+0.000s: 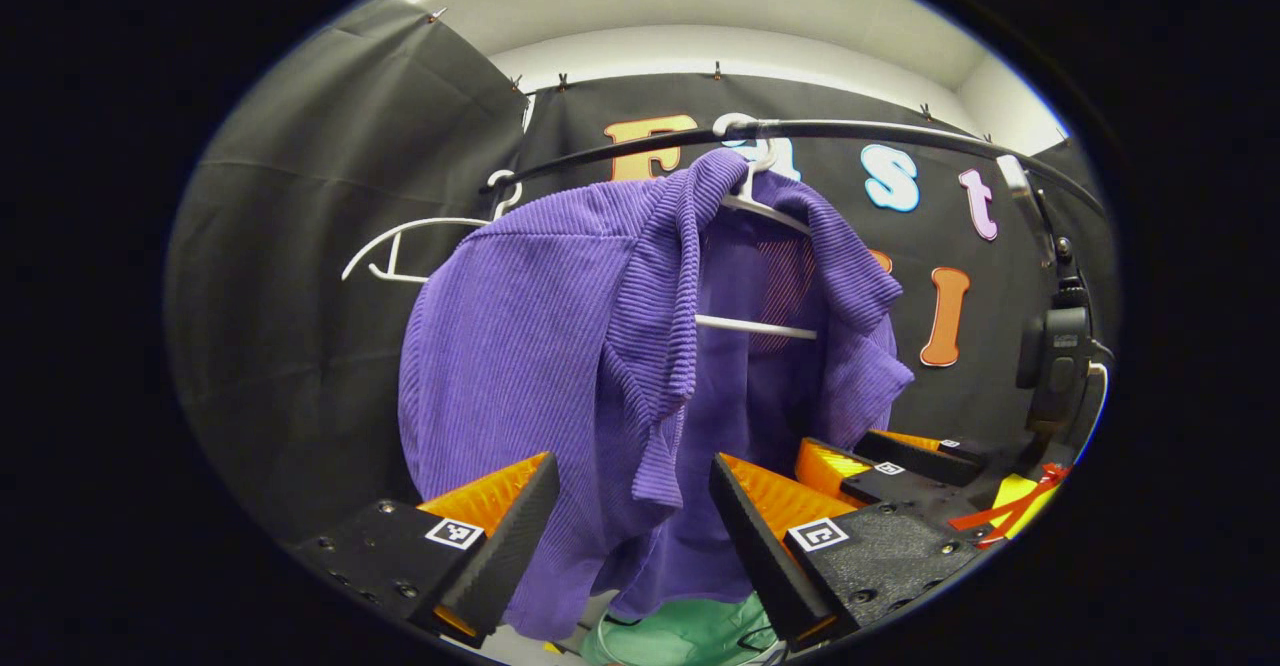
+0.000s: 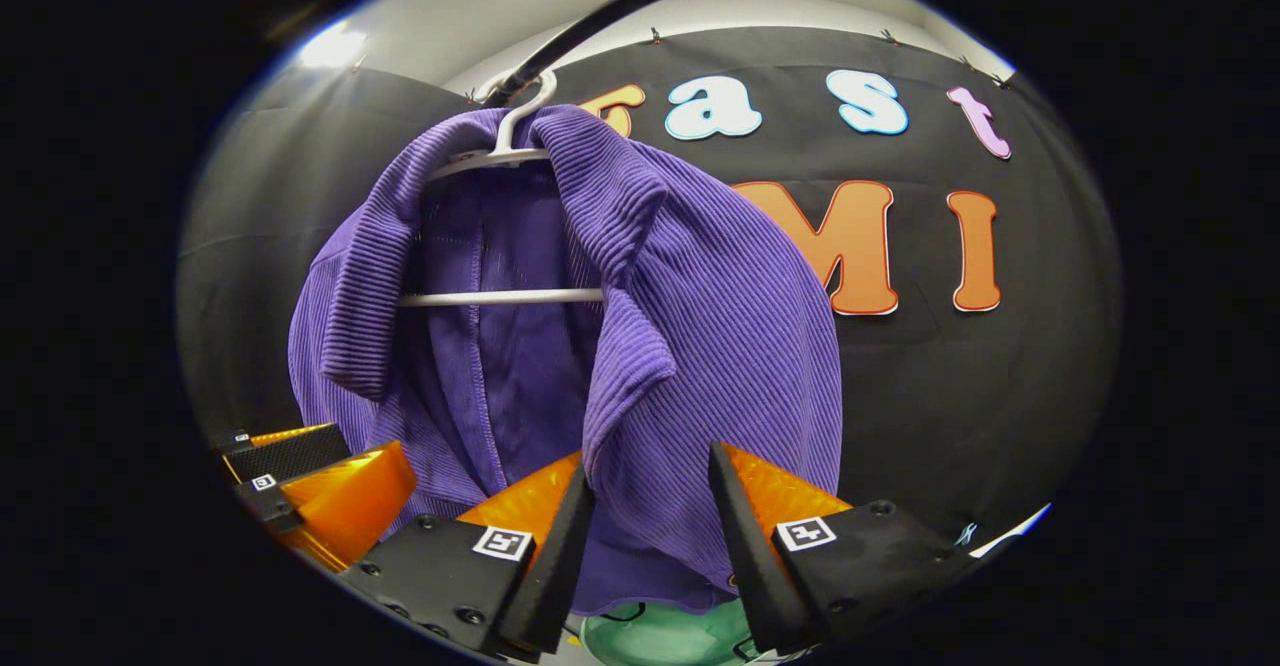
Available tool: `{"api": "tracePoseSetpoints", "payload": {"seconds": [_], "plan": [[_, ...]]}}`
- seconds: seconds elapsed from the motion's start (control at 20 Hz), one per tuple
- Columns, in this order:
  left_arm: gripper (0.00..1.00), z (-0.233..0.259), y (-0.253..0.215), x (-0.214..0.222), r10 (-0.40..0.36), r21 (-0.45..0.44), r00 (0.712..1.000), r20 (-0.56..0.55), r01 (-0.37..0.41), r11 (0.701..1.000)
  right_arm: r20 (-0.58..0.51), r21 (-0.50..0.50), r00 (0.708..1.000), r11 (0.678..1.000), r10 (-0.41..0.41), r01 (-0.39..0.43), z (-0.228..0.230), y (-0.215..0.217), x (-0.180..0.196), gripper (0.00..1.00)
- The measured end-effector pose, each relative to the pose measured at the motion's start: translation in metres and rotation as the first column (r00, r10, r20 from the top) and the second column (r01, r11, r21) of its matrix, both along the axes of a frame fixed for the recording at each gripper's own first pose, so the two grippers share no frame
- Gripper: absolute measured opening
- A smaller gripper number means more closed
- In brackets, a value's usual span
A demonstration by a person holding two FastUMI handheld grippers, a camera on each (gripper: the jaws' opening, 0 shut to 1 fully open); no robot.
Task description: Grasp the clothes on the hanger with both hands and then place them into the laundry hamper below.
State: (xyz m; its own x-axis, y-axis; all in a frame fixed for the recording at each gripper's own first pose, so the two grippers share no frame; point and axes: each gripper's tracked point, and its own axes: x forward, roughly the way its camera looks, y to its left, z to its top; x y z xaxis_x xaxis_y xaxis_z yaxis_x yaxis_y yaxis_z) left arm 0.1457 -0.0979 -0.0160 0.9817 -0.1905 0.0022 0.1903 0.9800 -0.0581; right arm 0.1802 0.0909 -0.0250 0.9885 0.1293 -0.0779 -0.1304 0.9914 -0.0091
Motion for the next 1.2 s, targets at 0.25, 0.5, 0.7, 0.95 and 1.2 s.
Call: {"api": "tracePoseSetpoints", "payload": {"seconds": [0.25,0.5,0.7,0.95,1.2], "plan": [[0.92,-0.011,-0.007,0.018,-0.006,-0.047,0.999,-0.033,0.005,0.999,0.0,0.005,1.0,1.0,0.009,-0.009,0.0,-0.001,0.006,0.52],[0.84,-0.01,-0.004,0.028,0.01,-0.042,1.0,-0.018,-0.01,0.999,0.037,0.006,0.999,1.0,-0.002,0.002,0.012,-0.013,-0.001,0.22],[0.23,-0.012,-0.008,0.032,-0.016,-0.035,1.0,-0.023,0.015,0.999,0.042,0.004,0.999,1.0,-0.012,0.012,0.02,-0.021,-0.008,0.01],[0.0,0.004,0.021,0.016,0.048,-0.051,0.997,-0.064,-0.051,0.997,0.123,-0.068,0.989,0.993,-0.083,0.092,0.054,-0.05,-0.028,0.08],[0.0,0.076,0.065,-0.013,0.108,-0.041,0.993,0.038,-0.106,0.994,0.262,-0.123,0.946,0.965,-0.192,0.23,0.11,-0.091,-0.046,0.08]]}}
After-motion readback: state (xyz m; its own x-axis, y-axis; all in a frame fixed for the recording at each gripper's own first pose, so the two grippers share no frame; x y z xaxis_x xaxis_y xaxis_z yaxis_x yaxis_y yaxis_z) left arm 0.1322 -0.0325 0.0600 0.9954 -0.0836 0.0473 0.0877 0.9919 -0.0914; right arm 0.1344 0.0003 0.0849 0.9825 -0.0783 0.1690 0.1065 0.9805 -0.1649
